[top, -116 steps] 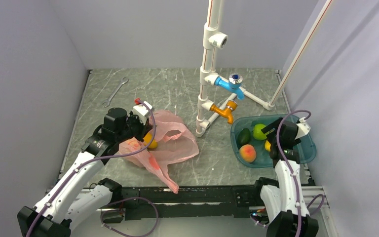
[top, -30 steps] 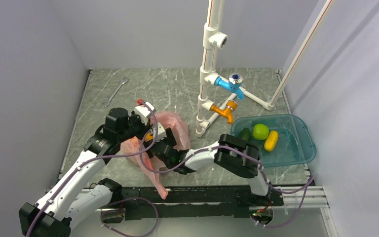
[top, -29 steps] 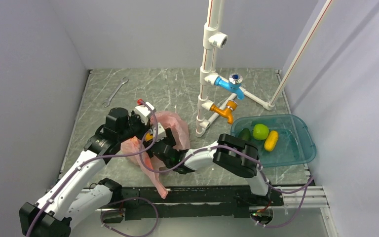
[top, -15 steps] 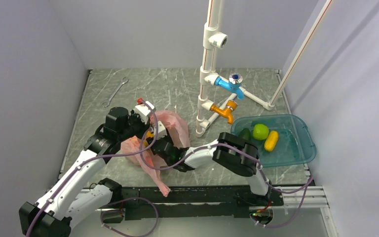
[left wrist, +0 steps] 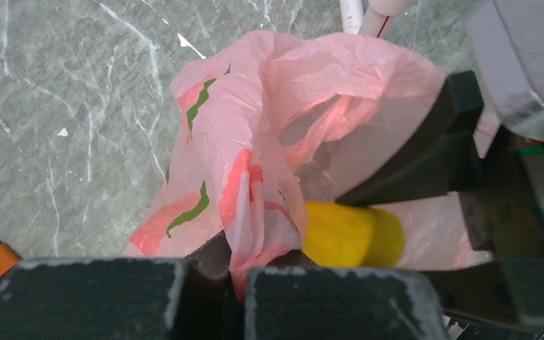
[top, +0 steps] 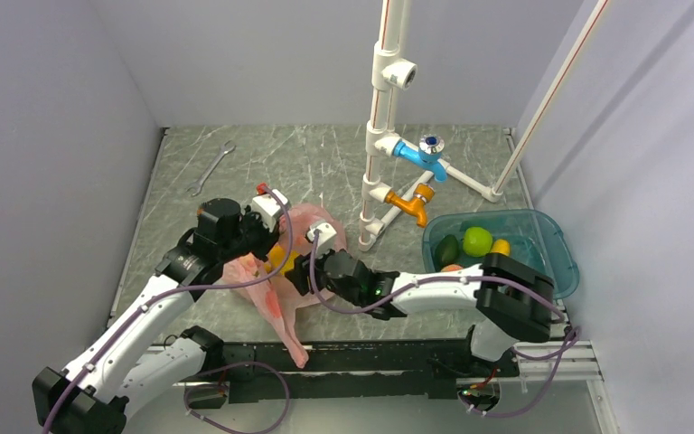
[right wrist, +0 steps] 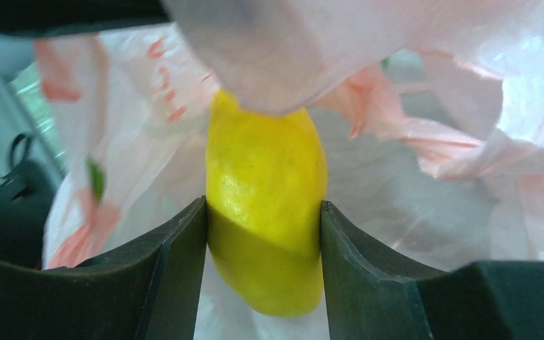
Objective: Take the fake fruits out of the plastic bag
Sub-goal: Take out the fake fruit from the plastic bag, then place the fake fruit in the bin.
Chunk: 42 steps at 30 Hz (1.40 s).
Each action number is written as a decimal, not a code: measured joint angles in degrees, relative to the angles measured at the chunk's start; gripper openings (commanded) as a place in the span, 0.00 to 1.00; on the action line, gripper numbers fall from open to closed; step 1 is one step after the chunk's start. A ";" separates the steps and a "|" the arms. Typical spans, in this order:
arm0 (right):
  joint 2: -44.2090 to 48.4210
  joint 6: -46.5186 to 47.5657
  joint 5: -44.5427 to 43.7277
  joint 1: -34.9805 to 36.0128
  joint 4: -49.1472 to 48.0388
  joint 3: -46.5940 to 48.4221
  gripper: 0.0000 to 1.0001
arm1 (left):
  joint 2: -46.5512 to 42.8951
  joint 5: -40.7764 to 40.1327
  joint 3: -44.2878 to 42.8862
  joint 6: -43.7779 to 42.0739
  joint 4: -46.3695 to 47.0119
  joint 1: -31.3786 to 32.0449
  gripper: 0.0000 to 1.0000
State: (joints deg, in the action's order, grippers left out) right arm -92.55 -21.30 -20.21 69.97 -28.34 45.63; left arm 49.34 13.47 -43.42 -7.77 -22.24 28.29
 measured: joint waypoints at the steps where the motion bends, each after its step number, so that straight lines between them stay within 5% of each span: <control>1: 1.29 -0.61 2.10 0.00 0.07 -0.98 0.00 | 0.00 -0.17 -0.11 0.02 -0.04 0.00 0.00; 8: 14.25 -3.30 11.06 1.22 4.70 -10.23 0.00 | -0.26 -1.97 -0.33 0.13 -0.42 0.00 0.00; 17: 37.51 -6.23 8.57 1.46 13.38 -17.40 0.00 | 0.31 -3.30 -1.05 0.52 -1.57 0.00 0.00; 25: 51.32 -13.73 -6.23 1.44 25.99 -20.04 0.00 | 0.33 -4.42 -1.29 0.55 -1.64 0.00 0.00; 36: 68.65 -38.84 -26.36 0.81 62.07 -21.79 0.00 | 1.14 -4.35 -1.51 0.55 -2.32 0.00 0.00; 42: 62.58 -47.10 -34.95 -2.51 75.56 -14.43 0.00 | 1.16 -4.35 -1.57 0.57 -2.45 0.00 0.00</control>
State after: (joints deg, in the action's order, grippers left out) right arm -29.98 -68.40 -55.16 67.46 47.22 31.20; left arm 50.50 9.13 -44.99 -7.20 -24.69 28.29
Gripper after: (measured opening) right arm 0.545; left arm 0.007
